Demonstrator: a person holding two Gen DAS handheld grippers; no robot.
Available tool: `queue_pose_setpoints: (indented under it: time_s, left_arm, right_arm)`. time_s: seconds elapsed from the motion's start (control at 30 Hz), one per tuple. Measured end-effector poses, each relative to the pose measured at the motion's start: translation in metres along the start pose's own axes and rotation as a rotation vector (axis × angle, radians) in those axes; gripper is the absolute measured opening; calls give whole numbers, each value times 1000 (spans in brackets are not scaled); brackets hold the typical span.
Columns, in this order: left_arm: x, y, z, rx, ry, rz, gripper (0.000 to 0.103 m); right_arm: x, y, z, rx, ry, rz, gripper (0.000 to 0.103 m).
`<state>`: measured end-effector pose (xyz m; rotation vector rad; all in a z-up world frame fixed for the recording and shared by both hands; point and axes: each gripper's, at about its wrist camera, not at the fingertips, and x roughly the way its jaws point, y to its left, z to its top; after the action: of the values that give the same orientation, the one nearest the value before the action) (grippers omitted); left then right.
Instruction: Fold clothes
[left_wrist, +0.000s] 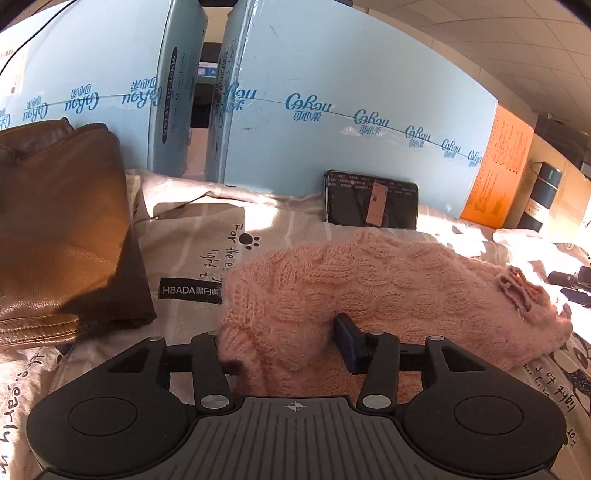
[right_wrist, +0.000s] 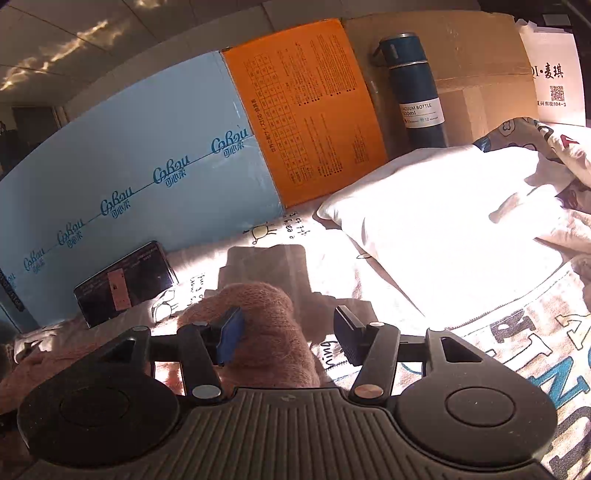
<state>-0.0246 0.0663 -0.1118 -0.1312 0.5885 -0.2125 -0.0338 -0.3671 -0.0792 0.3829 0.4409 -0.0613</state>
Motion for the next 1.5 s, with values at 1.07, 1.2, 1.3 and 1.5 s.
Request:
queue_pose_setpoints:
  time_s: [1.07,1.2,1.3,1.5]
  left_arm:
    - [1,-1,-1,-7,6,-22,67]
    - [1,-1,-1,-7,3,-22,67]
    - [0,-1,-1,-6,-1,-23,67]
    - [0,-1,-1,-4,-4,-23,67]
  right_arm:
    - [21,58,-23,-350,155,241,50]
    - [17,45,-11,-291,89,208,18]
    - [8,34,-1,-240,8,197,15]
    - [-12,0,23,-97,-162,123,15]
